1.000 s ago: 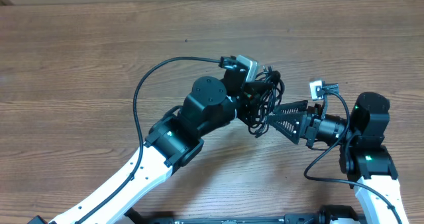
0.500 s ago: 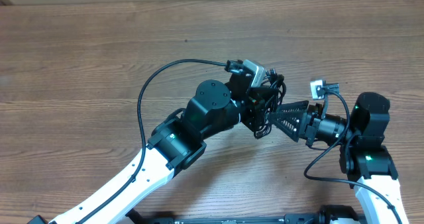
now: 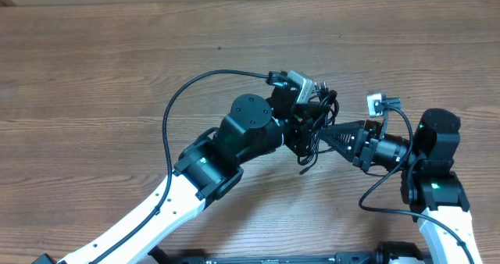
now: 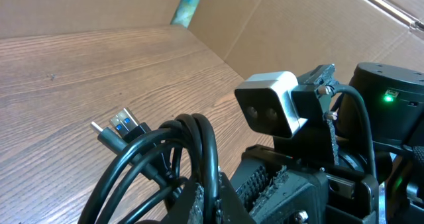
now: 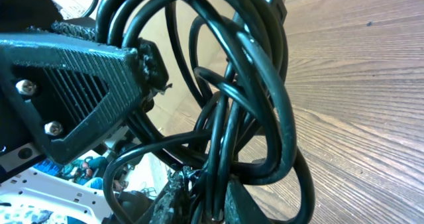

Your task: Untangle cables

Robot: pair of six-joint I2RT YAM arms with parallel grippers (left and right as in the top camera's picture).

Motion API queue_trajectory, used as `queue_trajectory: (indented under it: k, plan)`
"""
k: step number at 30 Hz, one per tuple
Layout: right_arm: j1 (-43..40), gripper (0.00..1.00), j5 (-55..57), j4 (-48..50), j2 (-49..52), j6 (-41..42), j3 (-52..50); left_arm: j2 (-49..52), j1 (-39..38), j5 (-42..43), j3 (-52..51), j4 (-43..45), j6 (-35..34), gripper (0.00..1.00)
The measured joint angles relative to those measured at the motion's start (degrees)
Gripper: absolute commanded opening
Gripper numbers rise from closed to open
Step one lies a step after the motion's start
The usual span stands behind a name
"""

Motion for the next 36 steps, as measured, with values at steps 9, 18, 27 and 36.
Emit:
queue_trajectory:
  k: [9,18,27,36]
  plan:
    - [0.02,0.28,-0.24,0.26,0.00,-0.17,0.04,0.00,0.00,1.09,0.00,-0.37,0.00,0.04]
    - [0.00,0.08,2.10,0.17,0.00,-0.09,0.02,0.02,0.00,3.37,0.00,-0.31,0.00,0.04]
    - [0.00,0.04,2.54,0.24,0.00,-0.04,0.02,0.02,0.00,4.44,0.00,-0.42,0.00,0.04]
    - [-0.02,0.04,2.27,-4.28,0.00,0.02,0.13,0.02,-0.37,0.87,0.00,-1.90,-0.22,0.04]
